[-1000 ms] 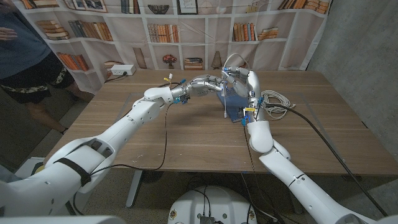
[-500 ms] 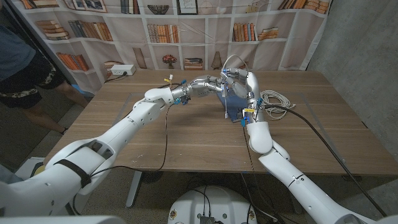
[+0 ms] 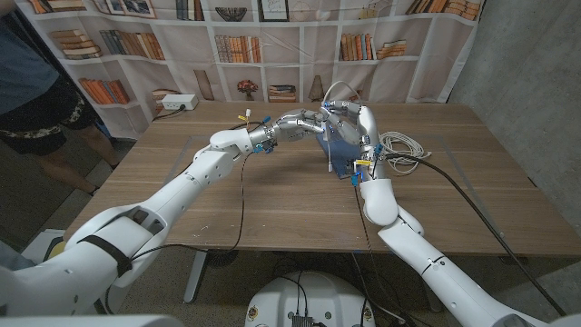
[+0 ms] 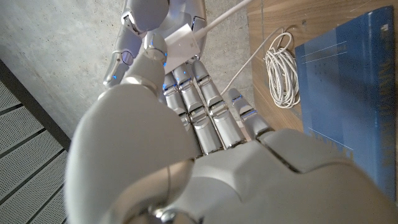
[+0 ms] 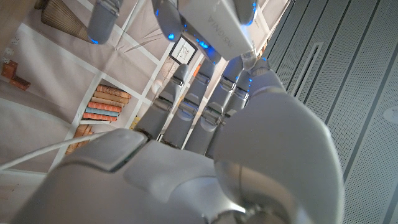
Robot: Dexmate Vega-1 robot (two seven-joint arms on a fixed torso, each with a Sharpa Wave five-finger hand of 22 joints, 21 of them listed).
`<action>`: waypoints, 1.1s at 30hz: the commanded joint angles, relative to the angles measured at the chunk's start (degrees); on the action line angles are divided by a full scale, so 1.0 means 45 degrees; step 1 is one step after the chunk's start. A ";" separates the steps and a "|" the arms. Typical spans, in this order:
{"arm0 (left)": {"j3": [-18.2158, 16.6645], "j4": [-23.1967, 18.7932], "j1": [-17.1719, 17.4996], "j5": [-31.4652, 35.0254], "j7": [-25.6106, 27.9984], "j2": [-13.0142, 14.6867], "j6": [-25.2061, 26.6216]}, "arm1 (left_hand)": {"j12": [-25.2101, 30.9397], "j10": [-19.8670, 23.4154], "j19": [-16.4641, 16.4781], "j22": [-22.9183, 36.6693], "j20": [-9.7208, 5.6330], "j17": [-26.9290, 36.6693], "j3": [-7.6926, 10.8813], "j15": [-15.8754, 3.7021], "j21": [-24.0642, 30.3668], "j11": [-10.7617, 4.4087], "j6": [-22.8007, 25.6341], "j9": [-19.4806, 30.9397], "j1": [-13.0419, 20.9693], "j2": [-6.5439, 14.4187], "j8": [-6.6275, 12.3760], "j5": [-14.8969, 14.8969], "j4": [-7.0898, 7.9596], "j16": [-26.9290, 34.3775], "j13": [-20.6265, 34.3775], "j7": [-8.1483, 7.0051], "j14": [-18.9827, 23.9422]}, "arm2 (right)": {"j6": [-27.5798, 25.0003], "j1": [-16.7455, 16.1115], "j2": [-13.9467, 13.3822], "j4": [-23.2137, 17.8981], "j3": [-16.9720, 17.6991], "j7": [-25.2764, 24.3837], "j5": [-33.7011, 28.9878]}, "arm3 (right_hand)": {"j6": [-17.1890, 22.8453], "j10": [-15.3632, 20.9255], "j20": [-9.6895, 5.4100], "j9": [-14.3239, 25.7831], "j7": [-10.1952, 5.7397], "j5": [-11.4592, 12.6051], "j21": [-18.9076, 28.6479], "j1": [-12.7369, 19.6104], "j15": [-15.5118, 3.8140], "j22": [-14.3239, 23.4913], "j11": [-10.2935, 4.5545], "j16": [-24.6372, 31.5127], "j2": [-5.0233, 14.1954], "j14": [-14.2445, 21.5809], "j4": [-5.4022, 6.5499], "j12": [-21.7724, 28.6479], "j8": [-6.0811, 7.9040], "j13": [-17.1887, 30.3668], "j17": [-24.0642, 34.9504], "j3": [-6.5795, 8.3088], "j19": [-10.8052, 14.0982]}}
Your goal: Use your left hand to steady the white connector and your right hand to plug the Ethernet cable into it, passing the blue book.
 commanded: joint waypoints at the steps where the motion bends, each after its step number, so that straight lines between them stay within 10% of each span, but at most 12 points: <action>1: -0.0022 0.0032 0.0059 -0.0111 -0.0142 -0.0068 -0.0082 | 0.0293 0.0562 -0.0008 0.0015 -0.0012 0.0041 0.1694 -0.0894 -0.0024 -0.0530 0.0126 0.0020 -0.0185 0.0552 0.0086 0.0101 0.1731 -0.0005 0.1615 0.0017 -0.0016 | 0.0003 -0.0118 -0.0026 -0.0114 0.0082 -0.0124 -0.0109 | 0.0860 0.0056 0.0057 0.0052 -0.0713 0.0057 0.0054 0.0036 -0.0746 0.0023 -0.0046 0.0070 0.0082 0.0006 0.0033 0.0040 0.0057 0.0035 0.0014 -0.0020 -0.0023; 33: -0.0077 -0.0462 0.0284 -0.0223 0.0080 0.0094 0.0040 | 0.0277 0.0583 -0.0012 0.0014 0.0006 0.0047 0.1722 -0.0897 -0.0020 -0.0525 0.0116 0.0020 -0.0195 0.0563 0.0103 0.0100 0.1728 0.0007 0.1632 0.0031 -0.0034 | 0.0235 -0.0203 0.0024 0.0043 0.0093 -0.0035 0.0012 | 0.0852 0.0067 0.0091 0.0053 -0.0713 0.0081 0.0082 0.0075 -0.0751 0.0019 -0.0046 0.0075 0.0114 0.0073 0.0033 0.0025 0.0024 0.0057 0.0015 -0.0086 0.0013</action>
